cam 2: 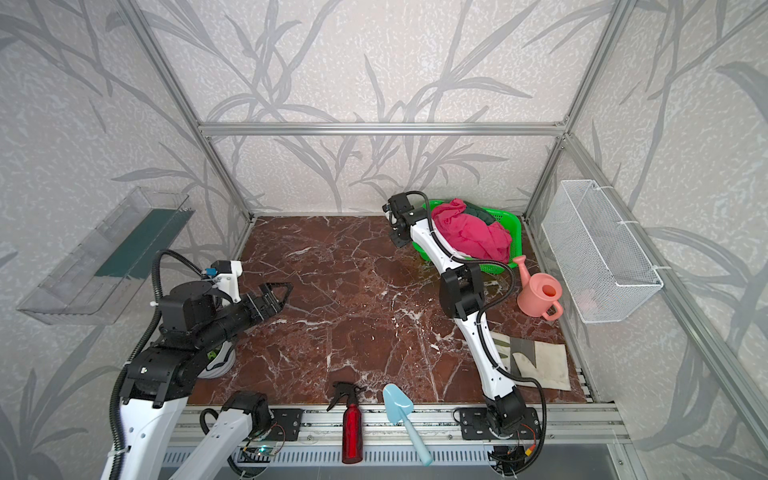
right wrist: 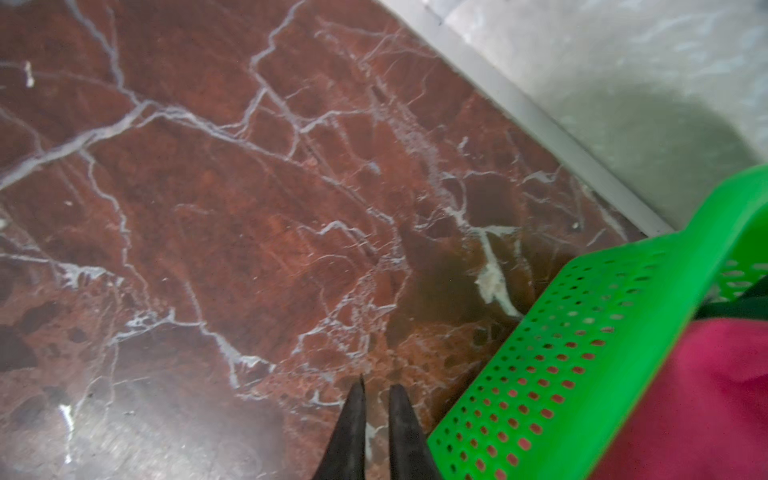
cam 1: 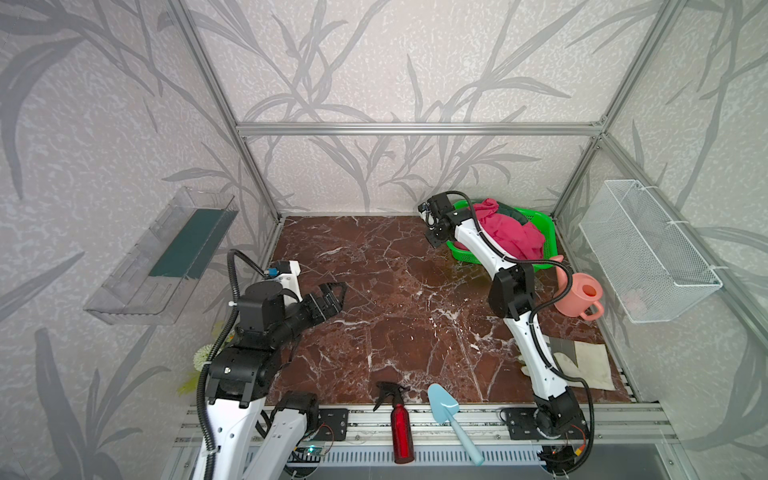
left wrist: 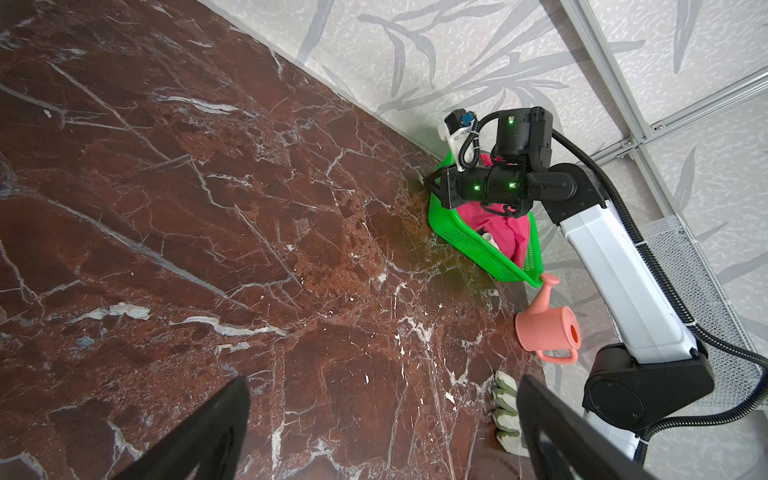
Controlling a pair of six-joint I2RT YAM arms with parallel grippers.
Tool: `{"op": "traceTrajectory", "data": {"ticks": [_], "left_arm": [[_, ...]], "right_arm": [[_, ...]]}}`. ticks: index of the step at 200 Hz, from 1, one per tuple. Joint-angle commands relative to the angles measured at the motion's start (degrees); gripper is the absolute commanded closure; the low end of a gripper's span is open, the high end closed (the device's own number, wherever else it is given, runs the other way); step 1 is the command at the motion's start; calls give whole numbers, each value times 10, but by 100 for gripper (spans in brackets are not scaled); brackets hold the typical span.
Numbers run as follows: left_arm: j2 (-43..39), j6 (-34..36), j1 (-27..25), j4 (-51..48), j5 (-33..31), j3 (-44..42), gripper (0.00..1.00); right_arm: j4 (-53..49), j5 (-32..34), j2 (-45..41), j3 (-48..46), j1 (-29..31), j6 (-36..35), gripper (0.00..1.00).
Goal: Fold and stack the t-shirts
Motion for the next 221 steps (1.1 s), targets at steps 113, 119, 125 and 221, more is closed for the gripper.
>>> {"op": "traceTrajectory", "data": {"ticks": [113,119,125,221], "left_arm": [[-5,28,-2,1,7,-18,1],[-4,31,-2,1,8,-17,1],[-3,33,-3,0,9,-17,1],[0,62,-2,-21,5,-9,1]], "right_arm": [[35,206,-89,-86,37,222,47],[36,223,-87,-85,37,235,47],[40,238,-86,-86,37,246,47],[-49,303,30,62,15,330,50]]}}
